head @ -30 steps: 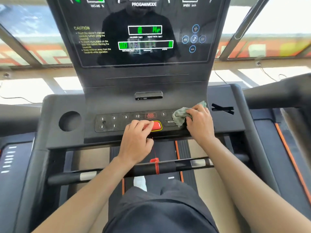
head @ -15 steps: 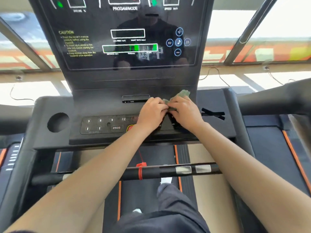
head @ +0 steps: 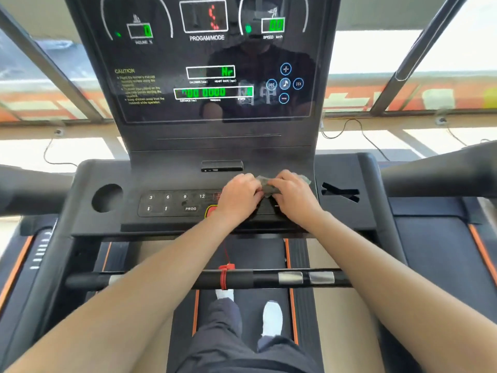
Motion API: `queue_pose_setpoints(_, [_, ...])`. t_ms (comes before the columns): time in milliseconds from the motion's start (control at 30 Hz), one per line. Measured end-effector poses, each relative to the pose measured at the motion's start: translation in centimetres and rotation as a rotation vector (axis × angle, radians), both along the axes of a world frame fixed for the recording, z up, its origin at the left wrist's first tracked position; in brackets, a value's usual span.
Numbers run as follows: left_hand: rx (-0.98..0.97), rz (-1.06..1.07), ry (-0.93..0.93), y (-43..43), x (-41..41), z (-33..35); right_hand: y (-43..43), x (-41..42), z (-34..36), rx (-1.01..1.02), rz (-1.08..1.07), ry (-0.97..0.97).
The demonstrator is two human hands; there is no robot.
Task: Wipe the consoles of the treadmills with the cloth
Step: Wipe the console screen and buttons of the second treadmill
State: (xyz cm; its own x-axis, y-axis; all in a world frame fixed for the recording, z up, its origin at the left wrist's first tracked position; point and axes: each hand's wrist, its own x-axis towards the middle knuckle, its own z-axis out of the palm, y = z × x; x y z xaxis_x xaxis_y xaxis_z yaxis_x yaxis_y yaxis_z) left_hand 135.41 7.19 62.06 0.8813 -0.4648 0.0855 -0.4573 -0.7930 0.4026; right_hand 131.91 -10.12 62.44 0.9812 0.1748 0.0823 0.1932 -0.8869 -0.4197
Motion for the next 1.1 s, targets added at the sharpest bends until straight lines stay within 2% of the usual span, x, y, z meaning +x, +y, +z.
queue_pose_setpoints(133, [-0.027,0.014,-0.001,-0.5,3.4,0.9,0.1,3.3,0.9,-0.041,-0.072,-0.003])
queue_pose_setpoints(333, [-0.05,-0.138,0.005,-1.0,4.7,0.5,-0.3,3.0,1.7,-0.184,-0.213,-0.035])
queue_pose_setpoints(500, [-0.055,-0.27,0.064,-2.2,3.9,-0.2,-0.9,0.5,1.4,-0.239,-0.289,0.027])
queue_pose_setpoints(633, [-0.084,-0.355,0.097,-2.3,2.2,-0.6,-0.3,-2.9,0.9,-0.185,-0.368,0.086])
queue_pose_setpoints(733, [-0.118,-0.396,0.077,-1.7,-0.1,-1.1,0.4,-5.8,0.1,-0.145,-0.435,0.061])
queue_pose_setpoints(967, [-0.136,-0.434,-0.124,0.4,-4.0,-2.5,3.1,-9.9,-2.2,-0.012,-0.548,-0.046])
queue_pose_setpoints(1100, [-0.125,-0.417,-0.199,2.0,-5.2,-3.9,4.4,-10.4,-3.4,0.072,-0.536,-0.109])
